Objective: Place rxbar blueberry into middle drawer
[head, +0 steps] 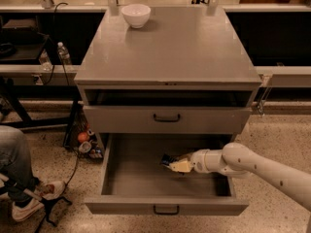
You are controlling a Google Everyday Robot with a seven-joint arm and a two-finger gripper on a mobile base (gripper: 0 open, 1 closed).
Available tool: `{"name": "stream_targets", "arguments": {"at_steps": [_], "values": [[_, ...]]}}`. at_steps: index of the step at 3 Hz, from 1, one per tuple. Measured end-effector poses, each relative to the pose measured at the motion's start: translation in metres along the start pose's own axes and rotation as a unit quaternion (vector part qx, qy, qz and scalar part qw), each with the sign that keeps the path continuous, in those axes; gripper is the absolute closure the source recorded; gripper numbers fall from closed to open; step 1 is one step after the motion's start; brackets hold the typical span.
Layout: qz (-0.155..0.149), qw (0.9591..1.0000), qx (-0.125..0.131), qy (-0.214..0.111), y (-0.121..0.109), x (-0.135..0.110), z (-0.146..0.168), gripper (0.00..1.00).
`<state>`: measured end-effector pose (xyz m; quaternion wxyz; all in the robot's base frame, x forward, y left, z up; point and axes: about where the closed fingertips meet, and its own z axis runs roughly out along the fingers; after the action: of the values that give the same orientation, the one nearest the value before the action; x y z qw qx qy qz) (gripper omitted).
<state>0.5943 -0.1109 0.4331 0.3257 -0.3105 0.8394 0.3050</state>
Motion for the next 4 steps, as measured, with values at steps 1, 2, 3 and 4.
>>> {"name": "stream_targets", "arguments": {"at_steps": [1, 2, 3, 4], "values": [[0.008, 0.9999, 0.007, 0.009, -0.001, 0.014, 0.033, 1.0], [0.01, 0.9996, 0.002, 0.025, 0.002, 0.024, 0.062, 0.83], [0.004, 0.9994, -0.001, 0.036, 0.005, 0.027, 0.075, 0.6], [-0.004, 0.9992, 0.0, 0.04, 0.008, 0.025, 0.074, 0.3]]}}
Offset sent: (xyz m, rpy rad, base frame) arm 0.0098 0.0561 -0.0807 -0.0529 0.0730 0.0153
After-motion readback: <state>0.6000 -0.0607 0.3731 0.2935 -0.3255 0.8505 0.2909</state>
